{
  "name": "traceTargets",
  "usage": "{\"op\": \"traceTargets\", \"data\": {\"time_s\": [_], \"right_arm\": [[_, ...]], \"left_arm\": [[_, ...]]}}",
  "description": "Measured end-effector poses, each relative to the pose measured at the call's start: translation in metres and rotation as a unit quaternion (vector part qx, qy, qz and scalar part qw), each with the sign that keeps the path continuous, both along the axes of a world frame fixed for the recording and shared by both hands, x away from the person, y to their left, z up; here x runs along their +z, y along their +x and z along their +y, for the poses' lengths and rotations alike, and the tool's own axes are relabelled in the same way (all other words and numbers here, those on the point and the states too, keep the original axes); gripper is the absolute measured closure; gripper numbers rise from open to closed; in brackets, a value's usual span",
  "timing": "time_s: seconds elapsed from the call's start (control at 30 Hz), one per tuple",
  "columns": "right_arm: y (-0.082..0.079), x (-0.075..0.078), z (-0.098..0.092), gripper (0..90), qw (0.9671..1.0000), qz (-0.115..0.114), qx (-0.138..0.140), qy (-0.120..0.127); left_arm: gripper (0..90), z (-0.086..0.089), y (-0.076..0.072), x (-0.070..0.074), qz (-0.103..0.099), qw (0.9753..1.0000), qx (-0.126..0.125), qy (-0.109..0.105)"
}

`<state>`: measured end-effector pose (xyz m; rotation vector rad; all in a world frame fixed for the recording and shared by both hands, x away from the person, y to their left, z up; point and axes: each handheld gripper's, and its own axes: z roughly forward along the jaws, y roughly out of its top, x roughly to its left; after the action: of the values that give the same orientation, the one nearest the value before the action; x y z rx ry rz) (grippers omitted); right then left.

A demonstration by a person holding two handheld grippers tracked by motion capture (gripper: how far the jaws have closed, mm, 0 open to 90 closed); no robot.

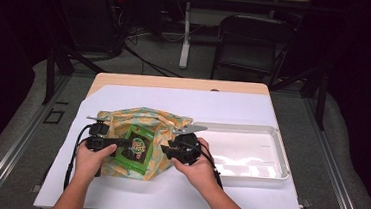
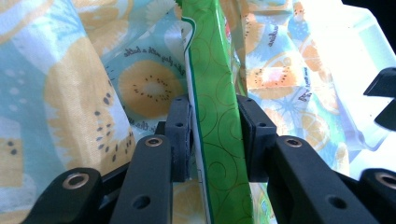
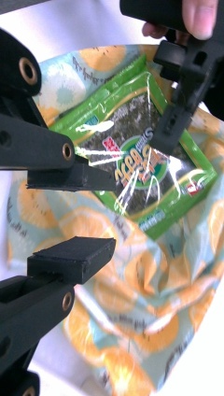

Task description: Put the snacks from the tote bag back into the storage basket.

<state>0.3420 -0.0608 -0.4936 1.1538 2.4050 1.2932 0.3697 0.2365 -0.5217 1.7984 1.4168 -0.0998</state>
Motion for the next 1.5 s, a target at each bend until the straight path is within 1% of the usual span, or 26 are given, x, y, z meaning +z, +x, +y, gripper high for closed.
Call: {"op": "traceTargets", "data": {"time_s": [0.1,0.13,0.2,0.3,0.47,0.67,0.7,0.83,1.0,1.07,1.13,1.2,1.43,1.47,1.5], "right_arm": [[0.000,-0.001,-0.009,64.4,0.9999,-0.001,-0.006,0.015],[0.000,-0.002,-0.011,64.2,0.9997,-0.002,-0.010,0.024],[0.000,-0.003,-0.016,63.8,0.9995,0.000,-0.013,0.030],[0.000,-0.004,-0.019,63.2,0.9996,-0.001,-0.013,0.024],[0.000,-0.005,-0.024,62.9,0.9992,-0.004,-0.020,0.035],[-0.001,-0.007,-0.028,61.7,0.9991,-0.004,-0.021,0.037],[-0.001,-0.007,-0.029,61.3,0.9992,-0.001,-0.021,0.034],[-0.001,-0.010,-0.032,59.8,0.9991,-0.003,-0.024,0.035],[-0.001,-0.010,-0.034,58.8,0.9990,-0.007,-0.026,0.037],[-0.001,-0.010,-0.034,58.6,0.9988,-0.007,-0.029,0.040],[-0.001,-0.010,-0.036,58.3,0.9989,-0.006,-0.028,0.037],[-0.001,-0.010,-0.036,58.1,0.9987,-0.006,-0.031,0.040],[-0.002,-0.011,-0.037,57.5,0.9990,-0.005,-0.027,0.037],[-0.002,-0.011,-0.037,57.4,0.9990,-0.006,-0.027,0.037],[-0.002,-0.011,-0.036,57.4,0.9989,-0.006,-0.028,0.038]], "left_arm": [[70.4,-0.001,-0.001,0.001,-0.004,1.0000,0.001,-0.001],[70.6,-0.001,-0.002,0.002,-0.006,1.0000,0.001,-0.001],[71.0,-0.001,-0.002,0.003,-0.010,1.0000,0.001,-0.001],[71.5,-0.001,-0.003,0.005,-0.016,0.9999,0.000,0.000],[72.1,0.000,-0.005,0.008,-0.025,0.9997,0.003,-0.001],[72.1,0.000,-0.008,0.014,-0.036,0.9993,0.005,0.006],[72.1,0.000,-0.008,0.016,-0.040,0.9991,0.004,0.010],[72.1,0.000,-0.010,0.020,-0.050,0.9986,0.004,0.018],[72.0,0.002,-0.012,0.024,-0.056,0.9982,0.005,0.019],[72.0,0.002,-0.013,0.027,-0.063,0.9978,0.008,0.021],[72.0,0.004,-0.015,0.031,-0.067,0.9975,0.008,0.020],[72.0,0.004,-0.016,0.034,-0.075,0.9970,0.010,0.016],[72.0,0.008,-0.020,0.043,-0.089,0.9959,0.013,0.011],[72.0,0.008,-0.020,0.044,-0.091,0.9956,0.017,0.010],[71.9,0.009,-0.021,0.045,-0.092,0.9956,0.014,0.010]]}}
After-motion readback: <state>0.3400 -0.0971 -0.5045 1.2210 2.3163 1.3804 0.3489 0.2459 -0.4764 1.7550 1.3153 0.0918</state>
